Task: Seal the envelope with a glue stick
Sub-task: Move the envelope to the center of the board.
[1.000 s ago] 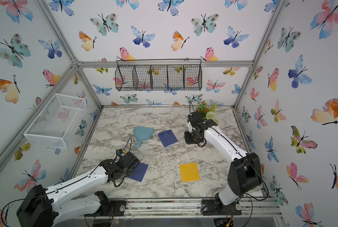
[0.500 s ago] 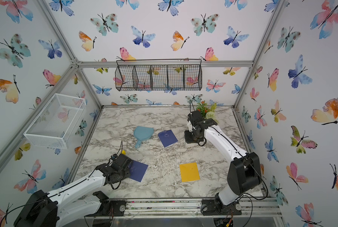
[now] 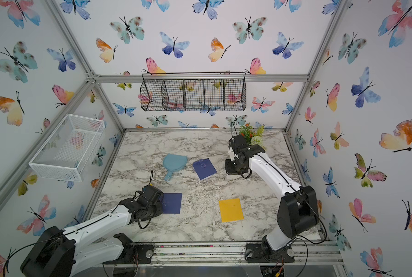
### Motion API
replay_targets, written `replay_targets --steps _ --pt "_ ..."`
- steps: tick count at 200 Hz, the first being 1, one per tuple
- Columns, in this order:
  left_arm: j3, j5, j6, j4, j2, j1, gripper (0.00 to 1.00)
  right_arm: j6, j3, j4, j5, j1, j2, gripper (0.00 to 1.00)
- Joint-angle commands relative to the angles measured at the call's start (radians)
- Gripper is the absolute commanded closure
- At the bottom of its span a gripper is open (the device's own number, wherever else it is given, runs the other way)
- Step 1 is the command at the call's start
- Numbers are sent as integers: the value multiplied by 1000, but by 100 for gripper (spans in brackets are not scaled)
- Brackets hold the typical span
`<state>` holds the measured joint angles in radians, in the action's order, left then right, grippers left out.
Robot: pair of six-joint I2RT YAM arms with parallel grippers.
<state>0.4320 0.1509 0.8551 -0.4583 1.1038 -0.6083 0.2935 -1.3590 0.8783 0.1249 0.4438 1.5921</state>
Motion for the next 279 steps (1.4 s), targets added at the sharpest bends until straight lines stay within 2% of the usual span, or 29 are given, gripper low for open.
replay_targets --steps 1,26,59,85,121,145,176,199,279 --pt "-4 -32 -29 -11 30 3 89 -5 -26 15 3 -5 0 98" --pt "15 -38 -74 2 36 -16 92 -2 -29 18 5 -5 -7 98" --pt "75 -53 -205 51 67 -108 92 4 -30 26 7 -5 -17 98" --pt "122 -108 -315 131 150 -196 94 15 -31 31 4 -5 -30 98" --pt "191 -110 -436 230 299 -338 97 30 -35 40 2 -5 -47 98" --pt "210 -147 -498 280 356 -389 98 36 -40 66 4 -5 -52 98" --pt "170 -213 -530 349 347 -394 98 55 -14 85 34 -1 -67 98" --pt "148 -250 -532 371 330 -394 98 98 33 79 48 43 -77 98" --pt "145 -396 -492 384 351 -377 100 356 207 -32 69 319 -74 98"
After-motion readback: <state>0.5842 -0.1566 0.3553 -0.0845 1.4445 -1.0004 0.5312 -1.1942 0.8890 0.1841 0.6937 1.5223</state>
